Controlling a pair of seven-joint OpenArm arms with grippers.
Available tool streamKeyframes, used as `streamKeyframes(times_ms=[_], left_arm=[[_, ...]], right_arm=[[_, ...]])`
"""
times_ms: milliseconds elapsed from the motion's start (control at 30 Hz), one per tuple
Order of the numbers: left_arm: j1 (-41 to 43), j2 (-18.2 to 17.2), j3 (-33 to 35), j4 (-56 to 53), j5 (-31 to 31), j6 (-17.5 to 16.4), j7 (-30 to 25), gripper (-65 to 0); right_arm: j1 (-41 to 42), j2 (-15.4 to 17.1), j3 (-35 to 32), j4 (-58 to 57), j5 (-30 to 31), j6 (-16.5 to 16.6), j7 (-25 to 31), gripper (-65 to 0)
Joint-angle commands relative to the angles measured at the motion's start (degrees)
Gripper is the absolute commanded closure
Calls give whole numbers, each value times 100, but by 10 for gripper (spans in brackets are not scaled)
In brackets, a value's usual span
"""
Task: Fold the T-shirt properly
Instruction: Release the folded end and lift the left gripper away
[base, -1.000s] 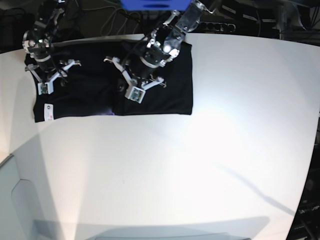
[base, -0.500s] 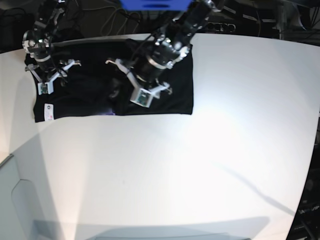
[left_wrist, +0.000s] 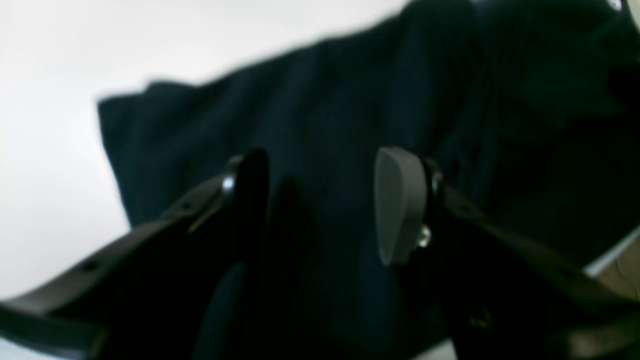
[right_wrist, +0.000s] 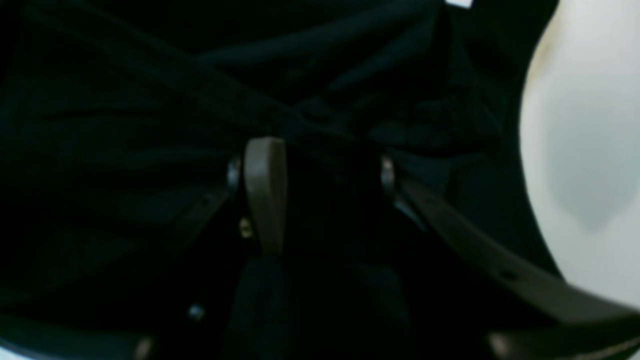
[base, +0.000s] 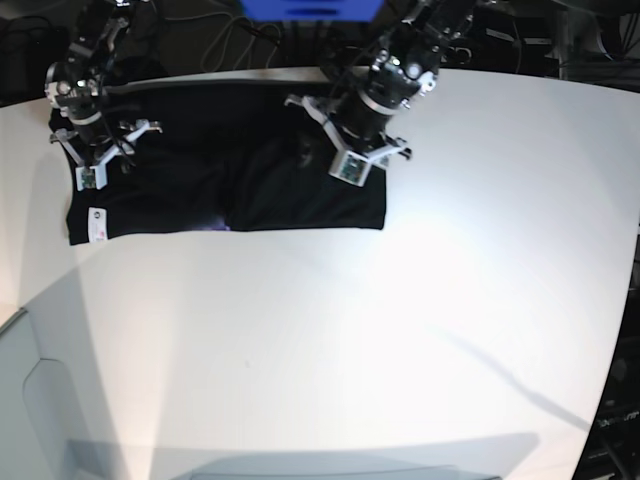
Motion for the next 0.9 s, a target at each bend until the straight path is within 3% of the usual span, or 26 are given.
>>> streamKeyframes(times_ms=[0, 500, 700, 867], left_arm=[[-52, 7, 111, 24, 3, -57, -117, -329], [-1546, 25, 2432, -468, -15, -31, -179, -329], [-1353, -90, 1904, 15, -15, -13, -179, -330], [-588, -696, 1016, 534, -15, -49, -179, -330]], right_arm=[[17, 30, 16, 47, -28, 129, -45, -242], [0, 39, 16, 47, -28, 129, -45, -242], [17, 39, 16, 56, -28, 129, -45, -240], [26, 39, 16, 73, -28, 129, -45, -240]])
